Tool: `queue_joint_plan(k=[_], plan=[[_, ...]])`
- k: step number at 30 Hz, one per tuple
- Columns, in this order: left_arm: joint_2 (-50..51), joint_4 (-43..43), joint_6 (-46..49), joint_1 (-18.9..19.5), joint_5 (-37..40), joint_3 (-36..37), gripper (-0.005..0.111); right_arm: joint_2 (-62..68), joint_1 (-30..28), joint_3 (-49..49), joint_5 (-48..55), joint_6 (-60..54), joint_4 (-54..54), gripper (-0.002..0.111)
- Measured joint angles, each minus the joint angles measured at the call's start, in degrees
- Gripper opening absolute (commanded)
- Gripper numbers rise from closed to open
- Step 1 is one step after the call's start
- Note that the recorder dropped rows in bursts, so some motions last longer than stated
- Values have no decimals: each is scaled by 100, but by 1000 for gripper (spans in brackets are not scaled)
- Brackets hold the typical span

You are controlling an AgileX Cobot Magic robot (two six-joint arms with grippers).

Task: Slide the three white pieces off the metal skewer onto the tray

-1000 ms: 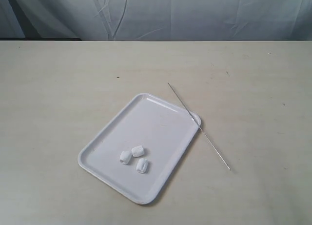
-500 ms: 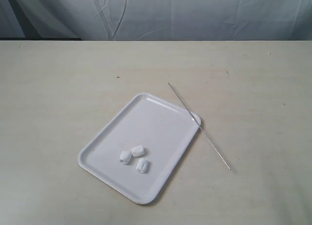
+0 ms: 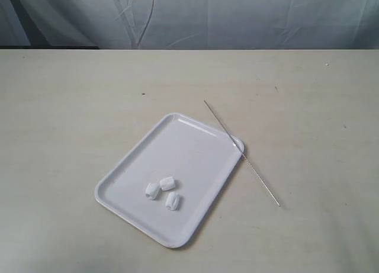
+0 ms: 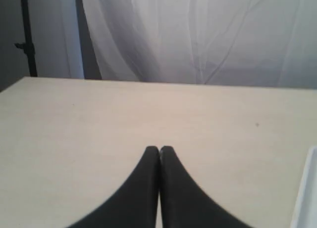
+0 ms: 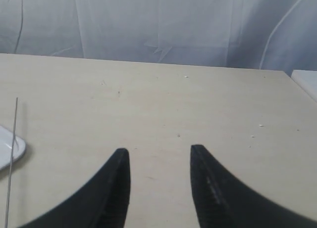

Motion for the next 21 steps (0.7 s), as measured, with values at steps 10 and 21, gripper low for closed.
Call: queue_joint_plan(k=[10, 21], plan=[[0, -80, 12, -57, 214, 12, 0, 0, 0, 0, 150, -21, 91, 39], [0, -80, -41, 31, 214, 12, 0, 0, 0, 0, 324, 161, 91, 39]])
